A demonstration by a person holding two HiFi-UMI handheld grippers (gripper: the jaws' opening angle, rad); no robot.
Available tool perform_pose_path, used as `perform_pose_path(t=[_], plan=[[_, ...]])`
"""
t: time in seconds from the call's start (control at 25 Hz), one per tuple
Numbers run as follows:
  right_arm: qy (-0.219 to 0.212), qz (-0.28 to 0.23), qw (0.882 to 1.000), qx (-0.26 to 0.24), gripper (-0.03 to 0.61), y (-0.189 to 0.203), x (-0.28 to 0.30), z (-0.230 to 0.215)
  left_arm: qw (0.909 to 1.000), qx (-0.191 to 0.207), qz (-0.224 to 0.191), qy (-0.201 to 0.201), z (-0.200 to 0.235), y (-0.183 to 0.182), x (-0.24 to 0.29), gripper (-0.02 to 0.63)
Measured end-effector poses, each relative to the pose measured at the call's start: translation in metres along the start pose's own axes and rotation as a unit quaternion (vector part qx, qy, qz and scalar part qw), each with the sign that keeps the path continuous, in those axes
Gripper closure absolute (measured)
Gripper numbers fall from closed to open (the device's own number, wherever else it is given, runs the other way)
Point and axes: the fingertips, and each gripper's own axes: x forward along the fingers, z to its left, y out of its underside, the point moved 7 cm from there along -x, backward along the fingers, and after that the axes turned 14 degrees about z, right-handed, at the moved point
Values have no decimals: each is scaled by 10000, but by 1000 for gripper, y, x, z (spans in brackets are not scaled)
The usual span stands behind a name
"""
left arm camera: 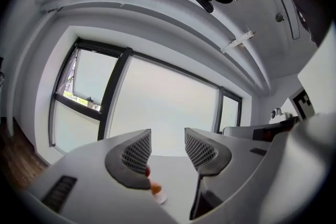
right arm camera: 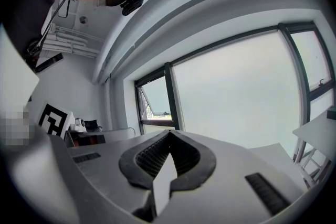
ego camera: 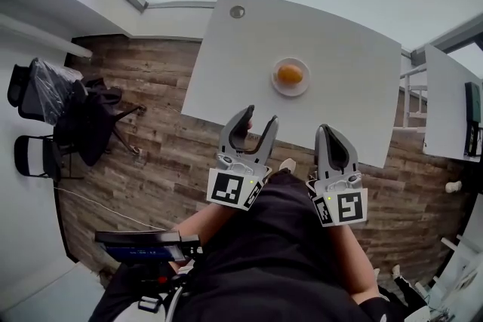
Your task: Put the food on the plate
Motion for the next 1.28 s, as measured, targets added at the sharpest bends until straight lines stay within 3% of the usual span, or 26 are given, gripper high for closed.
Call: perform_pose_path(t=[0.2, 0.32, 0.52, 0.72, 0.92, 1.28], plan=[[-2, -31, 10000, 49, 581, -8, -6, -4, 9998, 59, -145, -157, -5, -11, -6, 484], [81, -84, 9999, 33, 581, -15, -11, -4, 9996, 144, -154, -189, -8, -17, -12, 569], [155, -156, 9998, 40, 581, -25, -15, -3, 9992, 207, -259, -230, -15, -27, -20, 607], [186, -152, 9996, -119, 581, -29, -20, 0, 9989, 162, -356, -265, -21, -35, -26, 607], [1, -273, 9996, 67, 581, -40, -29, 12, 9988, 160, -431, -167, -26, -43, -34, 607], [168, -470, 9982, -343, 581, -44, -36, 26, 9982, 227, -542, -70, -30, -47, -47, 607]])
